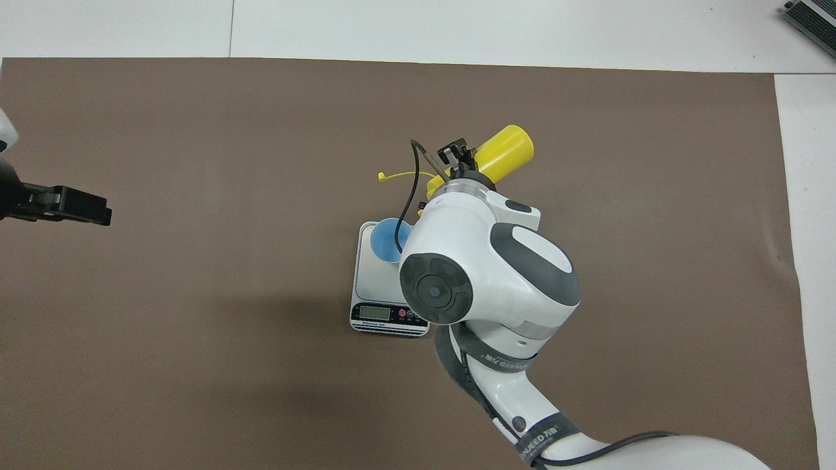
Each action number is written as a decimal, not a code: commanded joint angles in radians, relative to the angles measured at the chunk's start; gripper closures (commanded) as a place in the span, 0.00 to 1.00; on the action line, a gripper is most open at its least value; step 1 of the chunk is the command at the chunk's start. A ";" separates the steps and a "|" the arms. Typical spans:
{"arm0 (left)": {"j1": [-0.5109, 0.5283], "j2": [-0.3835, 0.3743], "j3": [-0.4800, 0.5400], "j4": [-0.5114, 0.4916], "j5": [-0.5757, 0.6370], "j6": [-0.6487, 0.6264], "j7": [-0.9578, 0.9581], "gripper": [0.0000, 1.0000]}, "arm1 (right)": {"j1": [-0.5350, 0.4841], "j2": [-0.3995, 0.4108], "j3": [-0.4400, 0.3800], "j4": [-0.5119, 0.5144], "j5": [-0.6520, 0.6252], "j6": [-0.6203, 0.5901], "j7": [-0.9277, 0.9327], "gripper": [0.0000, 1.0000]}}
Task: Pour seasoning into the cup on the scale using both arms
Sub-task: 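Tilt the bottle nozzle down over the blue cup to pour, then turn the bottle upright and carry it back with the right gripper, then lower the bottle to the table and open the right gripper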
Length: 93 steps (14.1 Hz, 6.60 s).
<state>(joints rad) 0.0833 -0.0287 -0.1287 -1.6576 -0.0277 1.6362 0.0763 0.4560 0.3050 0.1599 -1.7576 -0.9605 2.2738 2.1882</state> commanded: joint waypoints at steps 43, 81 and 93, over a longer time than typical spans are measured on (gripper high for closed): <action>0.013 -0.034 -0.008 -0.037 0.012 0.004 0.010 0.00 | -0.215 -0.044 0.004 0.043 0.397 -0.039 -0.181 1.00; 0.013 -0.034 -0.008 -0.037 0.012 0.002 0.010 0.00 | -0.752 -0.078 -0.008 -0.169 1.539 -0.378 -1.151 0.00; 0.013 -0.034 -0.008 -0.037 0.012 0.004 0.010 0.00 | -0.689 -0.277 0.004 -0.123 1.203 -0.372 -1.380 0.00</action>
<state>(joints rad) 0.0834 -0.0288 -0.1287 -1.6580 -0.0277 1.6362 0.0763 -0.2666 0.0722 0.1570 -1.8696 0.2832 1.9022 0.8689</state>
